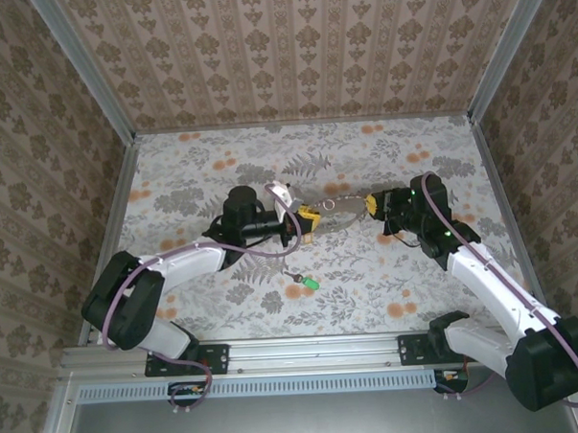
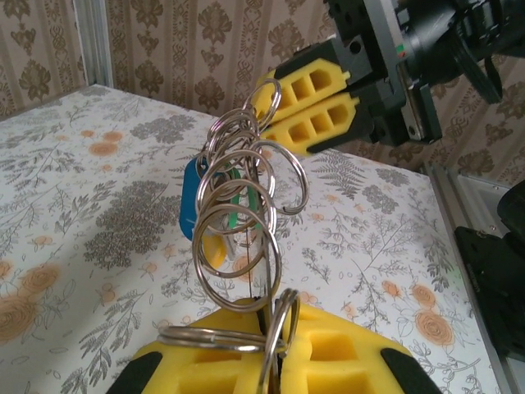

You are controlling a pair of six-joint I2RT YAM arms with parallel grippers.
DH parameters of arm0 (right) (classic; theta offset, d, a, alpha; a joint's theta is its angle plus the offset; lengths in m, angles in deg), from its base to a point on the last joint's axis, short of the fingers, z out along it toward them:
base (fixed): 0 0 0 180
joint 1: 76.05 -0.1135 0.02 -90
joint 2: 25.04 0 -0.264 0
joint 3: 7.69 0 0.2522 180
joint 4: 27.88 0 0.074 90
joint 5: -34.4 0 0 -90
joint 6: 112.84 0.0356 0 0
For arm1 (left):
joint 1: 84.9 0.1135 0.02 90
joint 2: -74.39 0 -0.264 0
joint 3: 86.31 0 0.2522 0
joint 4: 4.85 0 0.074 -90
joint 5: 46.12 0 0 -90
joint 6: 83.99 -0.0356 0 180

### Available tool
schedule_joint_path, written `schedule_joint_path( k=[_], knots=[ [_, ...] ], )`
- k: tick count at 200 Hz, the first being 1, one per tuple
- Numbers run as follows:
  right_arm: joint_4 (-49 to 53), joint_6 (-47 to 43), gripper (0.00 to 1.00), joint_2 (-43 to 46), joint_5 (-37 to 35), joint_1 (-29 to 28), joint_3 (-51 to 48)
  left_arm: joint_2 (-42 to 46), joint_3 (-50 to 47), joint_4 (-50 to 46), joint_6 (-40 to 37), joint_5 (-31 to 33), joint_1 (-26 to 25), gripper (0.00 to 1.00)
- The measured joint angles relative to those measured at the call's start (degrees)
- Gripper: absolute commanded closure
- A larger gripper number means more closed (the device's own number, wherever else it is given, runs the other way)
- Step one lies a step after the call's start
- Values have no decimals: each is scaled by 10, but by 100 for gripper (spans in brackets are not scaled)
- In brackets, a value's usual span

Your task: Put the keys on the keyring

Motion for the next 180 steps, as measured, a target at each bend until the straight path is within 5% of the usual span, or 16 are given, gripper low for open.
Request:
schedule_joint_path(
  k=[128, 180],
  knots=[
    [2, -9, 100, -12, -11, -3, -6, 0, -16, -1, -31, 3, -4, 100],
    [52, -76, 100, -29, -26, -3, 26, -1, -16, -17, -50, 28, -10, 82]
  ],
)
